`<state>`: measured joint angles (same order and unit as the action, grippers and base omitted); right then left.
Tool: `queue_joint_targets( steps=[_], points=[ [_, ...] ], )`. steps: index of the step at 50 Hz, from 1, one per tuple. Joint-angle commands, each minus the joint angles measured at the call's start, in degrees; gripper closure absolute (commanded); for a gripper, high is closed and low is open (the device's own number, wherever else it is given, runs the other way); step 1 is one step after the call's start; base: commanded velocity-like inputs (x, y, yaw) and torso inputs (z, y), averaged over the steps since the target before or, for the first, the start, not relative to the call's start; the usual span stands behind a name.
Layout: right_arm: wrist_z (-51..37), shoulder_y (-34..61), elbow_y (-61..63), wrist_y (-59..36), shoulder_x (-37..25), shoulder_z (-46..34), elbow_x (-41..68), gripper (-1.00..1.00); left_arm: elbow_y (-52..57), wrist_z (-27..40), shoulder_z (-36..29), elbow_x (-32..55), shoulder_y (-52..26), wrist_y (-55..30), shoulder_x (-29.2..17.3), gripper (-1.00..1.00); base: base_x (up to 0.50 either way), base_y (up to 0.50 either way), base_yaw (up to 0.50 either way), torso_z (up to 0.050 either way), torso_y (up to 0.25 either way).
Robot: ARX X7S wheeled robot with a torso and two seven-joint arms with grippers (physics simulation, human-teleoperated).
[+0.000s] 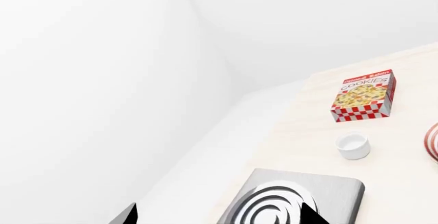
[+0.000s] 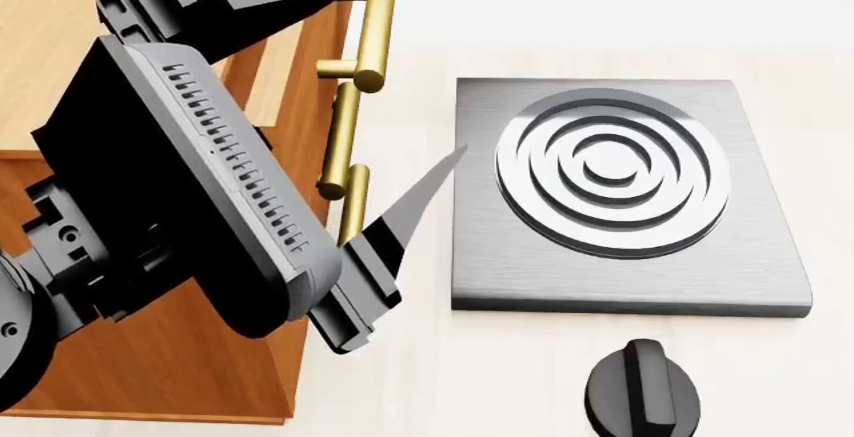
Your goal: Pick the akita bowl on the wooden cabinet and place it on the plate.
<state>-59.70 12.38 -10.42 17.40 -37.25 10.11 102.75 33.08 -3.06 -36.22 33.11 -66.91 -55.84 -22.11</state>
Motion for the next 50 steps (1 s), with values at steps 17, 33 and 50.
queue_joint_targets(
  steps=[17,33,50],
  points=[
    [1.3,0.0,0.3,-0.3,0.0,0.6,-0.7,-1.00,-0.3,0.4,-0.3,0.1,0.6,0.9,-0.5,-1.00,0.00,0.00,0.00,0.000,0.000],
    [-3.0,-0.9,9.2,-0.1,-3.2,0.5,-4.5,-1.00,-0.1,0.7,-0.2,0.5,0.3,0.6,-0.7,-1.00,0.00,0.00,0.00,0.000,0.000],
    [-6.1,-4.6,21.2,0.4,-6.5,4.4,-5.3,-1.00,0.1,1.1,0.3,1.1,0.4,0.8,-1.0,-1.00,0.00,0.00,0.00,0.000,0.000]
  ],
)
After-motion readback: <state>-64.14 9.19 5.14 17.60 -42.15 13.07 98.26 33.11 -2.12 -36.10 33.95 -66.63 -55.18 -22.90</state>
